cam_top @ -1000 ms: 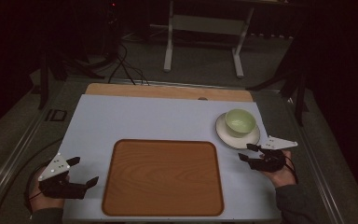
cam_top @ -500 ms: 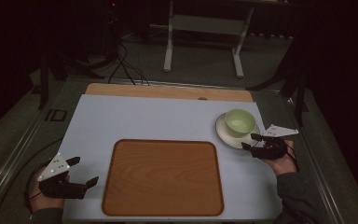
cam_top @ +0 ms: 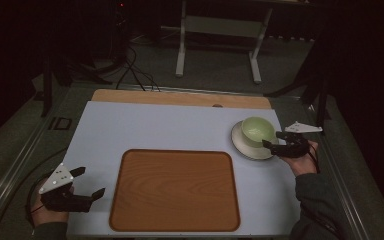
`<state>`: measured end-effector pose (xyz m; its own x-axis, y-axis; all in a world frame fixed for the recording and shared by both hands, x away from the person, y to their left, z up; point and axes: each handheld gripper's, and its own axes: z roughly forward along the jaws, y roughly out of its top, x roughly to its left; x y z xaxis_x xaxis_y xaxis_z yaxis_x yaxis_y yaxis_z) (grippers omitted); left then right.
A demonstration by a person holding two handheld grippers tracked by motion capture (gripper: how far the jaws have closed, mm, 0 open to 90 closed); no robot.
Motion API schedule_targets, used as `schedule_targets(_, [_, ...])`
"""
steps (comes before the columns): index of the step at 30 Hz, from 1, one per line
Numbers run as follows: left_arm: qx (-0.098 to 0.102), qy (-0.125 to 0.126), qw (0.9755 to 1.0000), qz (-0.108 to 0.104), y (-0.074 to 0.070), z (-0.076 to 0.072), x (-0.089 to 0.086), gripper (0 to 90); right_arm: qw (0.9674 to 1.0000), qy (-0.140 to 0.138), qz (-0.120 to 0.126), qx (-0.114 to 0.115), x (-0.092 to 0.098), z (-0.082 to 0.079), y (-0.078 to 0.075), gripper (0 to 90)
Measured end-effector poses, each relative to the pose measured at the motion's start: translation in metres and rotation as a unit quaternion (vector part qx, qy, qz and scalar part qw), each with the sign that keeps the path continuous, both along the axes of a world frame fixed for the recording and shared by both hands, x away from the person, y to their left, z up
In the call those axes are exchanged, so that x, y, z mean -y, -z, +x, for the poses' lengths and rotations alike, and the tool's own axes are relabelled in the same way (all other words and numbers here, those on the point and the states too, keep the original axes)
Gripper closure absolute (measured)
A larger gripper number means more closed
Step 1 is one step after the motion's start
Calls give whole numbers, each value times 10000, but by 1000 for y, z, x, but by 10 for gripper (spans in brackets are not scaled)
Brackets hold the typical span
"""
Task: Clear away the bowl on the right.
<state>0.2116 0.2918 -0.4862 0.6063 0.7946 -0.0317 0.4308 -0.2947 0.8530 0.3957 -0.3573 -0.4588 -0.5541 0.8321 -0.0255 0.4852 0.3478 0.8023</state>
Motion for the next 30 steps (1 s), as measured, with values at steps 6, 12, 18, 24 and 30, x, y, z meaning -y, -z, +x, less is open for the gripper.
schedule_targets(6, [-7, 13, 10000, 23, 0, 1, 0, 22, 9995, 273, -135, -106, 2, 11, 3, 281])
schedule_targets(12, [-3, 15, 10000, 32, 0, 0, 0, 22, 9979, 522, 80, -369, 5, 25, 10, 281])
schedule_targets(18, [6, 15, 10000, 21, 0, 0, 0, 22, 9950, 721, 223, -659, 6, 34, 16, 311])
schedule_targets(24, [7, 24, 10000, 26, 0, 0, 0, 22, 9930, 813, 94, -848, 3, 41, 16, 376])
schedule_targets(30, [-8, 37, 10000, 31, 0, 0, 0, 22, 9894, 955, 125, -1084, 4, 48, 21, 501])
